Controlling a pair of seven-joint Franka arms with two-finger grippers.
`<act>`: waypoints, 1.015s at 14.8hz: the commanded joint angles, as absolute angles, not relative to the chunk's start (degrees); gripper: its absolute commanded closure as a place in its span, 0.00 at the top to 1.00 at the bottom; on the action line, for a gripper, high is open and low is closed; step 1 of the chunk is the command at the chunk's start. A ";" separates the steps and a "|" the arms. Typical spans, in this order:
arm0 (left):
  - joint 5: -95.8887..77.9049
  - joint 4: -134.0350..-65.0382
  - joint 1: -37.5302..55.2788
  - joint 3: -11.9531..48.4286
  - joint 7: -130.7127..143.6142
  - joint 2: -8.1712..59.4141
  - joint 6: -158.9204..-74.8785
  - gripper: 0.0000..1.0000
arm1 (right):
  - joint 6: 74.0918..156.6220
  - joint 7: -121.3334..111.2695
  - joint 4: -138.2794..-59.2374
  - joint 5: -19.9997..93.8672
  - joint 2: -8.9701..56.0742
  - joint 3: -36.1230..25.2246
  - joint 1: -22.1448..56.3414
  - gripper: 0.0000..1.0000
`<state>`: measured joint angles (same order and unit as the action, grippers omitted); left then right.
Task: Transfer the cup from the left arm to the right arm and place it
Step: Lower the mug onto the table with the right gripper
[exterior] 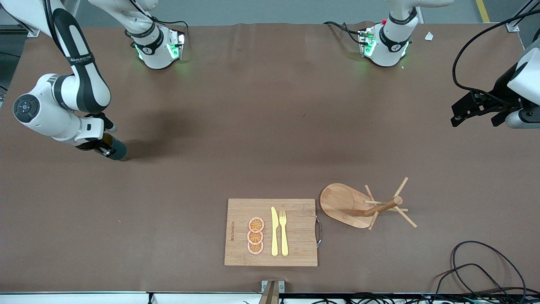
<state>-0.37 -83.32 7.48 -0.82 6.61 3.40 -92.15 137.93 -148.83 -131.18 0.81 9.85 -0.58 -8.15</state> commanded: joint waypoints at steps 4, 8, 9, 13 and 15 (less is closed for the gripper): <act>-0.26 -83.06 7.03 -0.53 5.89 3.34 -92.20 1.00 | 138.96 -152.75 -131.04 1.14 11.16 0.00 -11.42 0.02; -0.26 -83.06 7.03 -0.53 5.89 3.34 -92.20 1.00 | 137.90 -152.67 -130.96 1.14 11.08 0.09 -12.66 0.19; -0.26 -83.06 7.03 -0.53 5.89 3.34 -92.28 1.00 | 137.81 -152.58 -130.96 1.14 11.07 0.09 -12.66 0.19; -0.26 -83.14 7.03 -0.62 5.89 3.43 -92.29 1.00 | 137.73 -152.31 -130.69 1.14 11.07 0.09 -12.74 0.26; -0.26 -83.14 6.94 -0.62 5.89 3.43 -92.29 1.00 | 136.59 -153.80 -130.00 1.06 11.25 0.09 -13.01 0.82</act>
